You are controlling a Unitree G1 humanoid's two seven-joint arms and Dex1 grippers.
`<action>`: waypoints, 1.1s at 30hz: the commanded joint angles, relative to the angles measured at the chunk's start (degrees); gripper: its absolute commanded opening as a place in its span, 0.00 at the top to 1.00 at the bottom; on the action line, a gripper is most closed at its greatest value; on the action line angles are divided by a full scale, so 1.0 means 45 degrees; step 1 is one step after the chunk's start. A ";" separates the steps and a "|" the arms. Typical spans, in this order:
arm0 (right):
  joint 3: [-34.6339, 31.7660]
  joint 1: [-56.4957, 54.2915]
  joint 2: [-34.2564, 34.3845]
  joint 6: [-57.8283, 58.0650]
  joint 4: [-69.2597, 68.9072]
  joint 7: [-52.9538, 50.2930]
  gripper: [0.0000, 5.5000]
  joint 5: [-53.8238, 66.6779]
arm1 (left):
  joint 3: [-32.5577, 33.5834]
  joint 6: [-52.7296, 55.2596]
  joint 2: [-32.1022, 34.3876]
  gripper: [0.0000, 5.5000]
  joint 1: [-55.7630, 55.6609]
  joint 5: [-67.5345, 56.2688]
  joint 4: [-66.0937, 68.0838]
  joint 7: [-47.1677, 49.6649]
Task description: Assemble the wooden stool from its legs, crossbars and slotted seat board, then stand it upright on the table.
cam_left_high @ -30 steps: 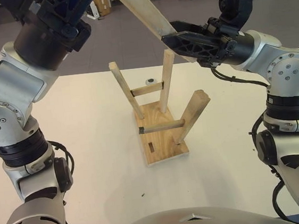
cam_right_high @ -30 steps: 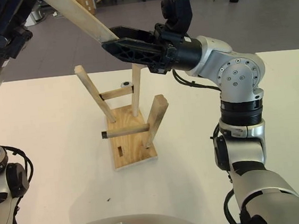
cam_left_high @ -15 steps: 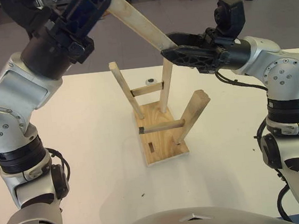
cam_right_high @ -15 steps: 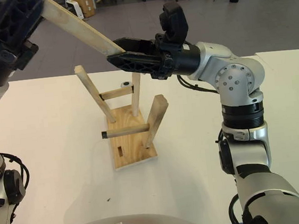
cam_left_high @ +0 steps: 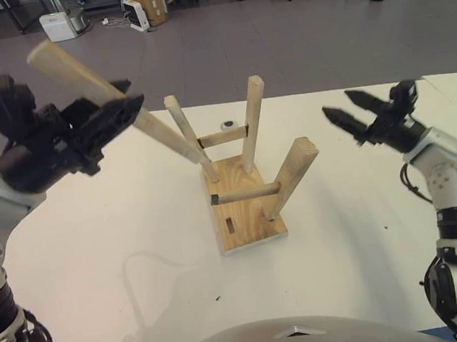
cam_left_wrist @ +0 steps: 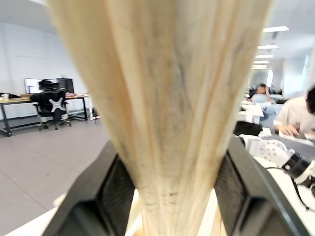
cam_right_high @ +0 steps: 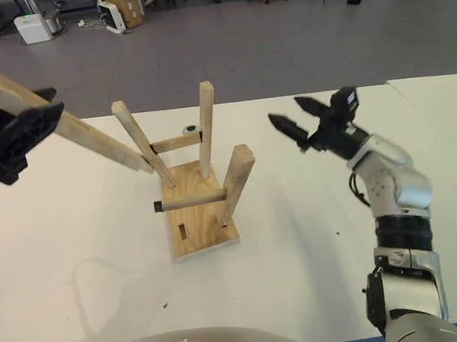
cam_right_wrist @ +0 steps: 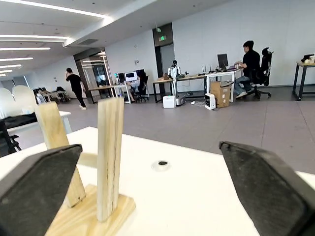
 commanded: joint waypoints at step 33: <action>0.4733 0.1031 0.2188 -0.4759 0.4629 0.1837 0.02 -0.4913 | -0.6498 -0.6847 -0.2018 0.63 0.0793 0.7991 0.4440 -0.6575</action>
